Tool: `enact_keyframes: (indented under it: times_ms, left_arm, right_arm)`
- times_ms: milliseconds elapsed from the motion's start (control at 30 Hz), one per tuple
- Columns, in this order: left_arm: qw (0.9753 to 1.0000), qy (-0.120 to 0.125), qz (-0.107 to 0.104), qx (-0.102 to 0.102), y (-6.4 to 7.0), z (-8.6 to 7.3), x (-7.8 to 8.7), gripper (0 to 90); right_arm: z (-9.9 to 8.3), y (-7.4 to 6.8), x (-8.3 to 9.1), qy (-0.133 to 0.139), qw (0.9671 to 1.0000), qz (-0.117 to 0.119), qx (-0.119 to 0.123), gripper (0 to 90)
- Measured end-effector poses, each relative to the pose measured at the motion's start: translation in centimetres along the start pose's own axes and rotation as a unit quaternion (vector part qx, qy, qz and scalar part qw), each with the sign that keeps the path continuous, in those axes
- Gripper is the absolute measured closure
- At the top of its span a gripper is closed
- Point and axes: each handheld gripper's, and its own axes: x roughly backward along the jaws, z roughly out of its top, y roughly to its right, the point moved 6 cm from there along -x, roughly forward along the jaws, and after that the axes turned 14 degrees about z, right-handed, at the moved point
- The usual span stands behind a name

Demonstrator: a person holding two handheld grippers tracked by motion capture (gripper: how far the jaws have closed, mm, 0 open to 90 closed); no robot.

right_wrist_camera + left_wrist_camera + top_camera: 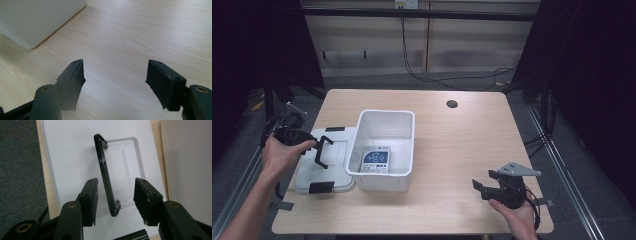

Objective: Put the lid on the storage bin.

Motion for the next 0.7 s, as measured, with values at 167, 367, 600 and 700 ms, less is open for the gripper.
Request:
enact_keyframes:
  times_ms: [167, 367, 600, 700]
  left_arm:
    - [0.9998, -0.014, 0.010, 0.007, -0.1, 0.4, -0.8, 60.7]
    - [0.9986, -0.043, 0.024, 0.020, 0.5, 0.9, -1.5, 64.3]
    - [0.9968, -0.067, 0.036, 0.023, 0.6, 1.1, -2.4, 67.8]
    - [0.9964, -0.074, 0.034, 0.022, 0.8, 1.1, -2.5, 68.1]
  right_arm:
    - [0.0, 0.0, -0.1, 0.000, 1.0000, 0.004, -0.004, 30.1]
    - [0.0, 0.0, 0.0, -0.001, 1.0000, 0.001, -0.003, 29.9]
    - [0.0, 0.0, 0.0, -0.001, 1.0000, 0.003, -0.002, 29.9]
    - [-0.1, 0.0, -0.1, -0.003, 1.0000, 0.005, -0.002, 29.7]
